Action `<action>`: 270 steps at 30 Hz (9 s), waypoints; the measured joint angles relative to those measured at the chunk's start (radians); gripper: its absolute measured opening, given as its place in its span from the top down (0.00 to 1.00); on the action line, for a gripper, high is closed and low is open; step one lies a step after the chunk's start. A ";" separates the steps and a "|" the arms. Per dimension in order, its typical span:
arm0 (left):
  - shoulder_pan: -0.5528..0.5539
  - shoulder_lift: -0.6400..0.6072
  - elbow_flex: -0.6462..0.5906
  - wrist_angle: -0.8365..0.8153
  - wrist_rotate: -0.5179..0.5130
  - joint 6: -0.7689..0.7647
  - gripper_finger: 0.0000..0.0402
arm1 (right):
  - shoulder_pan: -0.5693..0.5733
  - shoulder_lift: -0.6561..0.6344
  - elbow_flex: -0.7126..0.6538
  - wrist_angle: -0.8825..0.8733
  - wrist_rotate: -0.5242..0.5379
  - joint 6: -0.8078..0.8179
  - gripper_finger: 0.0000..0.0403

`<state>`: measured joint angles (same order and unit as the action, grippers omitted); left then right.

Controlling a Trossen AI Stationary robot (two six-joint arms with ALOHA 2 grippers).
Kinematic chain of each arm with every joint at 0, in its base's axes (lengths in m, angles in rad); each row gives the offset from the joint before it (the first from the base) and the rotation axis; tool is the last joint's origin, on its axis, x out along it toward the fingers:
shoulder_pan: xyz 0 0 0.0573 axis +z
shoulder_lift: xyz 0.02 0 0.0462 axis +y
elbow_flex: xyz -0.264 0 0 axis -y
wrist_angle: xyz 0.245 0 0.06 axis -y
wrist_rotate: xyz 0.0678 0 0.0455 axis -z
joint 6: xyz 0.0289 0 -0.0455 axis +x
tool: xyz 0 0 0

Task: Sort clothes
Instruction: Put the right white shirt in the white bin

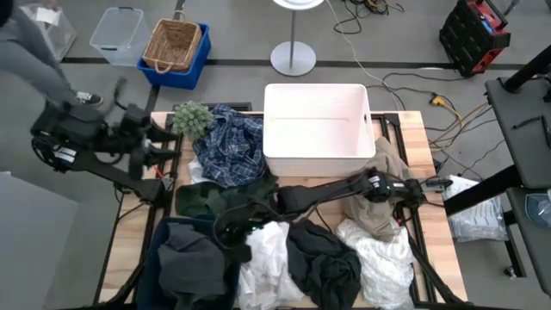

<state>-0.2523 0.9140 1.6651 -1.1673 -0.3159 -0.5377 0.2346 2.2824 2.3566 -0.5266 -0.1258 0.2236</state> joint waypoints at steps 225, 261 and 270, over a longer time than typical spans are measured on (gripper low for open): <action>-0.256 0.452 0.067 -0.178 -0.464 -0.177 1.00 | 0.498 -1.201 -1.556 -0.252 0.212 0.628 0.92; -0.254 0.448 0.236 0.261 -0.668 0.267 1.00 | -0.050 -1.191 -0.781 0.759 0.822 -0.875 0.92; -0.254 0.448 0.252 0.262 -0.724 0.272 1.00 | -0.355 -1.044 -0.707 0.866 0.915 -1.076 0.92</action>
<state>-0.5068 1.3622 1.9173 -0.9057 -1.0403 -0.2657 -0.1201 1.2379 1.6496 0.3396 0.7891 -0.8520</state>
